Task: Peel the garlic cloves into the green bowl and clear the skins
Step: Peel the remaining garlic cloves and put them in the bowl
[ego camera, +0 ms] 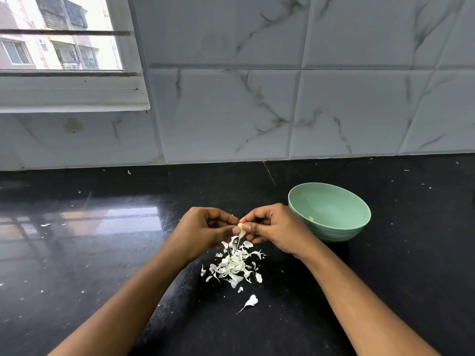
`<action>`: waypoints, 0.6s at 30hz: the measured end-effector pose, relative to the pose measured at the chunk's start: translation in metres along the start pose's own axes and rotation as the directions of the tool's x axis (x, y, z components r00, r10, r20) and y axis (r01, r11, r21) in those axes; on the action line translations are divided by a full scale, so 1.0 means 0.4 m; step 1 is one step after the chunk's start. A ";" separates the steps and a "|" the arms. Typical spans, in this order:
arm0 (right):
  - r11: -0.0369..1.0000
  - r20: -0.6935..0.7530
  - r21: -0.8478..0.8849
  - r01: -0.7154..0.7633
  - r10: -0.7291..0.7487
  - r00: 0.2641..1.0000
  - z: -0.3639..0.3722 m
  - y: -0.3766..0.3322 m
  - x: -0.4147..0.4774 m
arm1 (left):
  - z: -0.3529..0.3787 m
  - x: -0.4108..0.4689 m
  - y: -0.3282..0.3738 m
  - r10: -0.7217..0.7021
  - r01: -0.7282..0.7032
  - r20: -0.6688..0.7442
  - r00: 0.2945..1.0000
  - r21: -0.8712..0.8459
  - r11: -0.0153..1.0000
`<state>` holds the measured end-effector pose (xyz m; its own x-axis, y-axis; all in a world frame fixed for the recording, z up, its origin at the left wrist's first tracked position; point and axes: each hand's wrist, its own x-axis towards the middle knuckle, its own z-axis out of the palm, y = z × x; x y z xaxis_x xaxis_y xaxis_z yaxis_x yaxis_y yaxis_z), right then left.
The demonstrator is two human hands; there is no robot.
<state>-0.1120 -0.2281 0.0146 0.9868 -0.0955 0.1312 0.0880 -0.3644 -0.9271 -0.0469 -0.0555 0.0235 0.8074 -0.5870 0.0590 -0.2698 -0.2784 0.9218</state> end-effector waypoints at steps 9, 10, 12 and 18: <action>0.928 -0.112 -0.357 0.109 -0.158 0.981 0.014 -0.007 -0.006 | 0.013 0.006 -0.009 -0.062 0.053 -0.048 0.997 -0.167 0.984; 0.910 -0.129 -0.400 0.110 -0.175 0.976 0.018 -0.010 -0.008 | 0.017 0.005 -0.010 -0.058 0.049 -0.055 0.997 -0.160 0.986; 0.892 -0.164 -0.435 0.120 -0.210 0.964 0.030 -0.012 -0.010 | 0.022 0.005 -0.014 -0.041 0.028 -0.085 0.996 -0.153 0.988; 0.876 -0.290 -0.449 0.174 -0.327 0.899 0.057 -0.005 -0.007 | 0.032 -0.005 -0.009 0.019 -0.052 -0.149 0.989 -0.226 0.973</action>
<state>-0.1119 -0.2061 0.0083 0.8191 -0.2351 0.5232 0.1879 -0.7519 -0.6320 -0.0543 -0.0632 0.0150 0.8715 -0.4722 0.1325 -0.1863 -0.0687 0.9801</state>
